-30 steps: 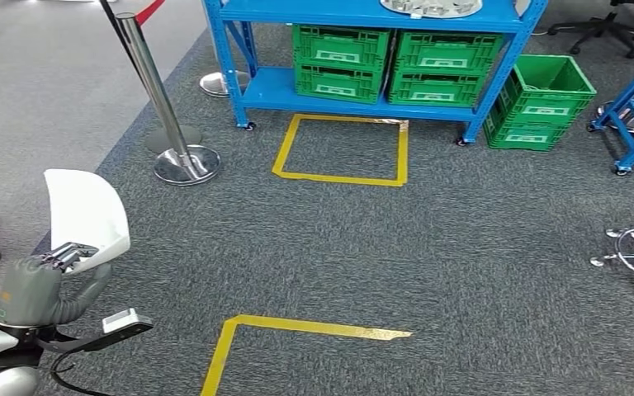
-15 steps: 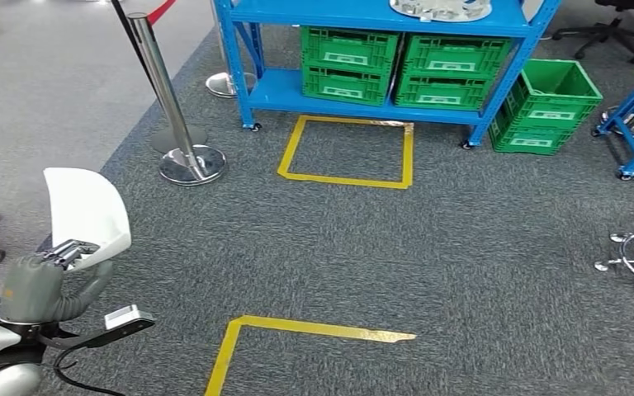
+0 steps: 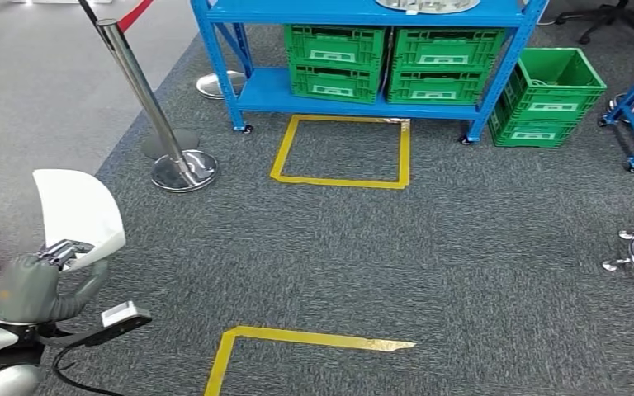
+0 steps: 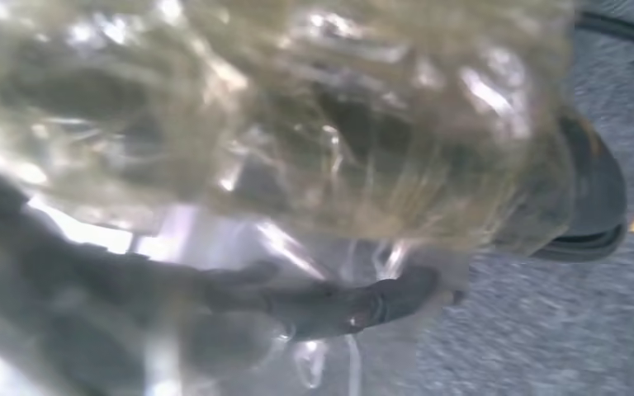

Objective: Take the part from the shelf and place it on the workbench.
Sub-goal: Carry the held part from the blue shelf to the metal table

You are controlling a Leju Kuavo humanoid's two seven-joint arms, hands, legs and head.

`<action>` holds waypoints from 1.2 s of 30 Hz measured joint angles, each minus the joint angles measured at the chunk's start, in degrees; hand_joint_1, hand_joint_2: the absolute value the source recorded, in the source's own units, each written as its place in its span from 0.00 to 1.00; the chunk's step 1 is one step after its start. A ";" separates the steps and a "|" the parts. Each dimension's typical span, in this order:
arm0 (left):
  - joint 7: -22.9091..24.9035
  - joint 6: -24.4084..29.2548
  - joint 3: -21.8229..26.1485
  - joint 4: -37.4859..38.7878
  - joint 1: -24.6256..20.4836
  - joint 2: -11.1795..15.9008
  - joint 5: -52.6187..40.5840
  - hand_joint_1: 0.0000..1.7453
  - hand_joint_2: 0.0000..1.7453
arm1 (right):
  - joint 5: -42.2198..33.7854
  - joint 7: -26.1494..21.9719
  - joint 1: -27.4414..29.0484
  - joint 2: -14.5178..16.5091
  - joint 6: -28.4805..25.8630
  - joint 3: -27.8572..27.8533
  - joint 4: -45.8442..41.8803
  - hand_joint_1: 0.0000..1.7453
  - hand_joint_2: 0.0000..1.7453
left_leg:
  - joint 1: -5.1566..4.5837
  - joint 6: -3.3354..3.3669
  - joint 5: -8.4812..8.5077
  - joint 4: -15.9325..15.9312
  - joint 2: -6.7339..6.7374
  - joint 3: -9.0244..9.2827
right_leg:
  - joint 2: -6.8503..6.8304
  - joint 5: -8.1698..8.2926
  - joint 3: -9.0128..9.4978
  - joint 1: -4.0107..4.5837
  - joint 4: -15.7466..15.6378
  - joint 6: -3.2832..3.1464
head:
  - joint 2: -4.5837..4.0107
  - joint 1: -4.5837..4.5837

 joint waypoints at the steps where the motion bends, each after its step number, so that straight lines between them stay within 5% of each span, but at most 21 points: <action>1: 0.17 -0.46 -0.02 0.00 0.01 -0.10 0.62 1.00 1.00 | -0.10 -0.02 -0.02 0.00 -0.09 0.00 -0.02 0.00 0.00 | 0.18 -0.21 -1.98 1.57 0.00 -1.76 | 0.09 -0.48 0.53 0.00 -0.02 -0.10 | 0.00 0.01; 3: 0.31 -1.29 -0.07 0.00 0.04 -0.36 2.01 1.00 1.00 | -0.35 -0.02 -0.01 0.00 -0.23 0.00 -0.09 0.00 0.00 | 0.40 -0.37 -2.99 0.68 0.00 -3.15 | 0.32 -1.50 1.80 0.00 -0.02 -0.07 | 0.00 0.00; 6: 0.37 -1.91 -0.02 0.00 0.03 -0.72 3.67 1.00 1.00 | -0.81 0.01 0.02 0.00 -0.29 0.01 -0.37 0.00 0.00 | 0.43 -0.11 4.81 -8.99 0.00 -0.67 | 0.61 -3.06 3.56 0.05 0.08 0.42 | -0.01 0.03; 8: 0.41 -2.29 0.02 -0.03 0.00 -0.98 4.54 1.00 1.00 | -1.14 -0.03 -0.05 0.00 -0.29 0.01 -0.61 0.00 0.00 | 0.24 0.45 7.46 -12.86 -0.04 0.44 | 0.72 -3.96 3.70 0.16 0.18 1.18 | -0.01 0.02; 10: 0.47 -2.58 0.07 -0.13 -0.04 -1.21 4.88 1.00 1.00 | -1.40 -0.07 -0.08 -0.04 -0.29 -0.01 -0.78 0.00 0.00 | 0.13 0.78 7.65 -13.26 -0.15 0.56 | 0.67 -4.41 3.75 0.24 0.01 1.36 | 0.00 0.02; 13: 0.57 -3.11 0.09 -0.22 -0.15 -1.60 5.86 1.00 1.00 | -2.34 -0.09 0.01 -0.20 -0.25 -0.04 -1.02 0.00 0.00 | 0.08 0.81 7.88 -13.57 -0.32 0.68 | 0.48 -4.54 4.14 0.27 -0.50 0.07 | 0.00 0.13; 15: 0.67 -3.57 0.09 -0.27 -0.14 -1.85 6.79 1.00 1.00 | -4.25 -0.09 0.22 -0.40 -0.12 -0.39 -1.37 0.00 0.00 | -0.01 1.20 7.59 -13.57 -0.35 0.73 | 0.46 -4.61 4.45 0.23 -1.01 -0.01 | 0.00 0.13; 19: 0.57 -3.65 0.20 -0.37 0.02 -2.08 8.06 1.00 1.00 | -9.80 -0.09 1.54 -0.92 -0.03 -2.34 -2.74 0.00 0.00 | -0.12 1.71 7.23 -13.56 -0.36 0.77 | 0.41 -4.73 4.84 0.18 -1.69 0.39 | 0.00 0.15; 23: 0.24 -3.48 0.73 -0.42 0.45 -2.07 8.78 1.00 1.00 | -13.87 -0.09 2.63 -1.34 -0.05 -4.11 -4.26 0.00 0.00 | -0.22 1.82 7.15 -13.53 -0.36 0.81 | 0.41 -4.71 4.97 0.01 -1.97 1.65 | 0.00 0.13; 36: 0.24 -3.00 1.14 -0.84 1.50 -2.05 8.99 1.00 1.00 | -18.32 -0.09 3.34 -2.23 -1.73 -5.60 -6.66 0.00 0.00 | -0.13 1.82 7.14 -13.51 -0.36 1.25 | 0.37 -4.70 5.30 0.08 -1.99 2.18 | 0.00 0.11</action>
